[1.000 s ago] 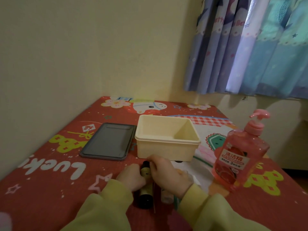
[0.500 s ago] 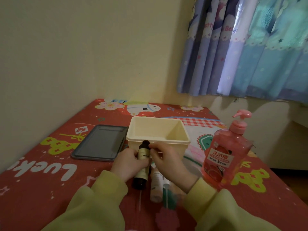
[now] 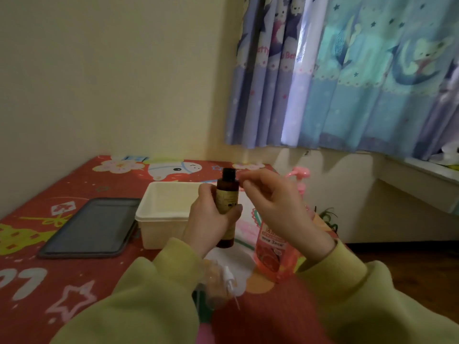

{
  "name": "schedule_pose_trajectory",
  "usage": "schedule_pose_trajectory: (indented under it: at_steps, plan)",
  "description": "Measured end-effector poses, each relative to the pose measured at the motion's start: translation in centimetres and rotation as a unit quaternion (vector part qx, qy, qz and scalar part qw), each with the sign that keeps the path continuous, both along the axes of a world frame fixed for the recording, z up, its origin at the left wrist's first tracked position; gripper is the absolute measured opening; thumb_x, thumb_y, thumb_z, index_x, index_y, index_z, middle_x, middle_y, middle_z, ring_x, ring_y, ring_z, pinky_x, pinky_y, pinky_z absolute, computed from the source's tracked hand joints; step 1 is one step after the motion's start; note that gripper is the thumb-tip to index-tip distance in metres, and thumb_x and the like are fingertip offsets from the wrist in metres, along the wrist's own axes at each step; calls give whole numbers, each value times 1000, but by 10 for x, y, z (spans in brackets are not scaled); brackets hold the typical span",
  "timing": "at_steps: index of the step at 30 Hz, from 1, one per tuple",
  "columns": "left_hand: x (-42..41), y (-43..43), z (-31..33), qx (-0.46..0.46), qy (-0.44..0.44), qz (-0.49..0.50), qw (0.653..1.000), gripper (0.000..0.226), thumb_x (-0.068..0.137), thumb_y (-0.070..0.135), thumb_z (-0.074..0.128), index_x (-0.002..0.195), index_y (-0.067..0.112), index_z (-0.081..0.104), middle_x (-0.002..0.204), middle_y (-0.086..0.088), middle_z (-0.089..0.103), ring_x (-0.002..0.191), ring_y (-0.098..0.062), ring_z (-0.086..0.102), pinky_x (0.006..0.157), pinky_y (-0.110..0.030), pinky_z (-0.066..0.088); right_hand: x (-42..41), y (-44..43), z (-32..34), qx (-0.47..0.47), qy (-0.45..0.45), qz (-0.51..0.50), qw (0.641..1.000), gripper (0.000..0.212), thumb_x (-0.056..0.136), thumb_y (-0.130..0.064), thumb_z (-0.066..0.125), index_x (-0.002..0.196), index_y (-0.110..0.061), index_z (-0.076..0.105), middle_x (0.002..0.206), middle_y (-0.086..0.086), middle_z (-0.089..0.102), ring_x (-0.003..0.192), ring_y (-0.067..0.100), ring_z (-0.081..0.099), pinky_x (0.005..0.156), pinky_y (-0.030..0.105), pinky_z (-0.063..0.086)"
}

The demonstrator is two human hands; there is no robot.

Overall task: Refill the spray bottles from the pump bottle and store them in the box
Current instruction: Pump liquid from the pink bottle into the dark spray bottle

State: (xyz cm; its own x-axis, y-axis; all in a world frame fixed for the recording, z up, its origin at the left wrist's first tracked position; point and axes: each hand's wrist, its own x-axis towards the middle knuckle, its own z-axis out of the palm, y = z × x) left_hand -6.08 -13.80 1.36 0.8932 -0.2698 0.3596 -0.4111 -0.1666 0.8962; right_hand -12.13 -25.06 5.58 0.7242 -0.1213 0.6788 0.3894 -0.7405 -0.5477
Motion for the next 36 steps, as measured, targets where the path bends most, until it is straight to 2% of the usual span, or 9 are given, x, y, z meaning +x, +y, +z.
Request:
schedule_pose_trajectory:
  at_steps: [4, 6, 12, 16, 20, 27, 31, 34, 36]
  plan:
    - [-7, -19, -2, 11, -50, -39, 998, 33, 80, 17, 68, 97, 20, 40, 78, 9, 54, 67, -4, 54, 54, -6, 43, -11, -18, 38, 31, -23, -12, 999, 14, 88, -12, 58, 97, -8, 69, 84, 3, 70, 84, 17, 68, 78, 28, 54]
    - [-10, -27, -3, 26, -77, -55, 995, 31, 80, 17, 67, 96, 23, 41, 76, 12, 50, 65, 0, 49, 53, -5, 40, -10, -28, 60, 51, -1, -9, 999, 11, 90, -10, 56, 91, -12, 67, 85, 10, 71, 85, 23, 69, 81, 33, 55]
    - [-13, -44, -3, 85, -101, -84, 988, 32, 82, 19, 62, 111, 17, 48, 85, 8, 50, 77, -10, 51, 60, -12, 36, 17, -60, 92, 28, 107, -35, 993, 13, 93, -10, 51, 88, -10, 62, 93, 17, 70, 72, 14, 65, 75, 27, 54]
    - [-10, -54, -2, 109, -112, -84, 984, 26, 81, 22, 63, 103, 17, 49, 84, 3, 51, 80, -17, 53, 60, -24, 37, 34, -71, 87, 9, 153, -51, 987, 14, 93, -9, 51, 85, -9, 62, 96, 19, 71, 67, 11, 64, 68, 21, 52]
    - [-8, -60, 3, 122, -142, -80, 979, 27, 80, 21, 61, 103, 16, 49, 83, 5, 49, 78, -16, 49, 61, -27, 37, 45, -77, 77, 3, 193, -63, 979, 18, 94, -11, 50, 100, 0, 63, 98, 19, 70, 74, 16, 65, 74, 26, 55]
    - [-5, -62, 14, 167, -190, -54, 966, 34, 81, 29, 59, 110, 18, 47, 91, 2, 51, 80, -18, 49, 59, -28, 32, 59, -83, 71, -47, 283, -69, 956, 18, 95, -13, 48, 99, -2, 61, 93, 17, 69, 78, 21, 65, 71, 30, 54]
    - [-3, -64, 22, 206, -199, -60, 956, 31, 80, 29, 58, 105, 18, 43, 90, 1, 50, 81, -20, 50, 64, -31, 36, 66, -80, 70, -95, 339, -79, 933, 26, 94, -11, 45, 100, 10, 59, 92, 21, 66, 76, 21, 57, 68, 31, 52]
    - [-5, -65, 26, 230, -215, -64, 947, 27, 82, 30, 56, 94, 20, 33, 82, 1, 46, 76, -22, 50, 60, -32, 36, 71, -74, 64, -60, 354, -62, 931, 29, 96, -24, 44, 98, 1, 58, 101, 24, 66, 81, 23, 57, 84, 40, 51]
    - [-4, -68, 27, 236, -217, -66, 945, 29, 83, 33, 56, 96, 19, 34, 84, -1, 52, 77, -23, 55, 62, -36, 42, 71, -72, 63, -5, 367, -45, 929, 41, 97, -43, 37, 113, -9, 54, 99, 14, 64, 89, 22, 60, 83, 37, 49]
